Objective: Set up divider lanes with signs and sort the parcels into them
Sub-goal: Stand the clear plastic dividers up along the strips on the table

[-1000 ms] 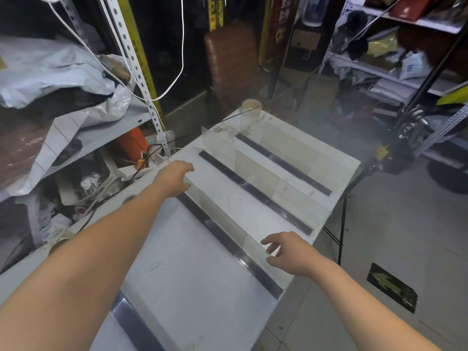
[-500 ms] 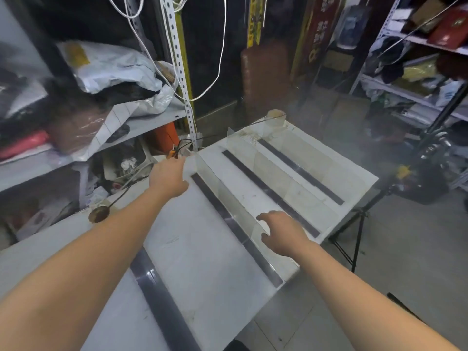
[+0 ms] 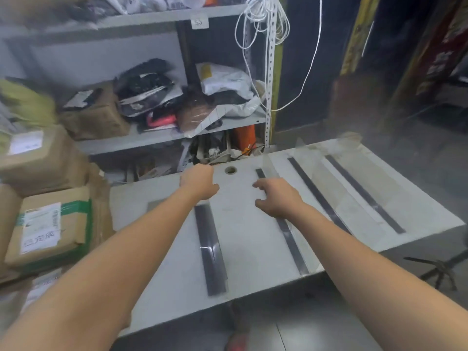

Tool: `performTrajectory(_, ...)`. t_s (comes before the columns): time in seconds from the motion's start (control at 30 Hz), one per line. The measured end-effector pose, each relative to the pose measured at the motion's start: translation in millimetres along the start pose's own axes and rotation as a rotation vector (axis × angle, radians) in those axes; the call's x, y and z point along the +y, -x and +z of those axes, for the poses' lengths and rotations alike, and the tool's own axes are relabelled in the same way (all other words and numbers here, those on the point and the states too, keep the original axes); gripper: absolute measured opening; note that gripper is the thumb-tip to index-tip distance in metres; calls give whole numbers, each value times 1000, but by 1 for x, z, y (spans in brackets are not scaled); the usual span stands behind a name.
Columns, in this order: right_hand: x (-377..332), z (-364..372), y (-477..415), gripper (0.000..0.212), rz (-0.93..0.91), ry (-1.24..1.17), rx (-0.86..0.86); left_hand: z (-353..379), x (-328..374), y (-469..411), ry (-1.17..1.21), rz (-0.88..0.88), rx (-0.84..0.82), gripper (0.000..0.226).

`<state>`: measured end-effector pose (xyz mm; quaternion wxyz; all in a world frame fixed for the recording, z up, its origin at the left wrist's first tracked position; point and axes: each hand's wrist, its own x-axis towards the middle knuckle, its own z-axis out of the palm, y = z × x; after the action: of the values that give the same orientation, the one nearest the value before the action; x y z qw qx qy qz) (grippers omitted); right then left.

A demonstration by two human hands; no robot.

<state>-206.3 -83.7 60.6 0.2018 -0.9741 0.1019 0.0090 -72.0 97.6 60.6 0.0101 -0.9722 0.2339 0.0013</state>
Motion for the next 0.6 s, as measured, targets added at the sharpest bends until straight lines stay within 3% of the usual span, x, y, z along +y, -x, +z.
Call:
performTrajectory(0.3,-41,21,26,51,-103,-81,-44,10,-30,72,22,-79,-75,43)
performTrajectory(0.6,-52,58,22,51,-47,-68,-117,42,-58,70,125,55,-93,40)
